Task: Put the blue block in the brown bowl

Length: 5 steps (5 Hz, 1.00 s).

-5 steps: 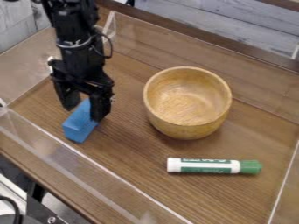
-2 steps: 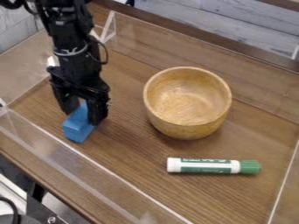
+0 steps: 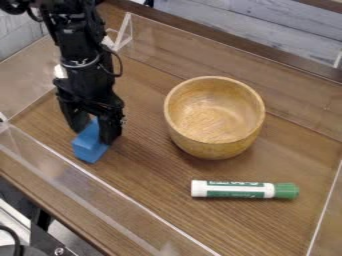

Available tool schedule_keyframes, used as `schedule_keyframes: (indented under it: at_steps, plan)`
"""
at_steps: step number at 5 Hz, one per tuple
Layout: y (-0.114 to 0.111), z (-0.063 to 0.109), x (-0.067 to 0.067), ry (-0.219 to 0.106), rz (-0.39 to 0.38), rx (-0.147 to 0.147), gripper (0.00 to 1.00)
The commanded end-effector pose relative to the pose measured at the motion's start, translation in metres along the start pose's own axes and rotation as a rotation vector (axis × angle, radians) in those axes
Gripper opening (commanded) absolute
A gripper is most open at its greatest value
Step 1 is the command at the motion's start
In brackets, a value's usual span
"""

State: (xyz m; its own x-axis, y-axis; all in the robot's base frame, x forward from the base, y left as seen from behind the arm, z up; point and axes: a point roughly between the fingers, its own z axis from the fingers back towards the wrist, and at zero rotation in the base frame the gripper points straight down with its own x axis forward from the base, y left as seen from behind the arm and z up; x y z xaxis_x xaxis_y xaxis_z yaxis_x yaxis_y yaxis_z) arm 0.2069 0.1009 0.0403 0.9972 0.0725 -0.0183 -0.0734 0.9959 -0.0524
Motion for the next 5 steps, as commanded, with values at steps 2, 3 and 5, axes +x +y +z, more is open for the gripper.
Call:
schedule_keyframes:
  at_steps: [2, 3, 5]
  plan:
    - [0.003, 0.000, 0.005, -0.028, -0.002, 0.006, 0.00]
    - [0.002, 0.002, 0.006, -0.026, -0.006, 0.005, 0.00]
    - [0.000, 0.010, 0.007, -0.021, -0.012, 0.004, 0.00]
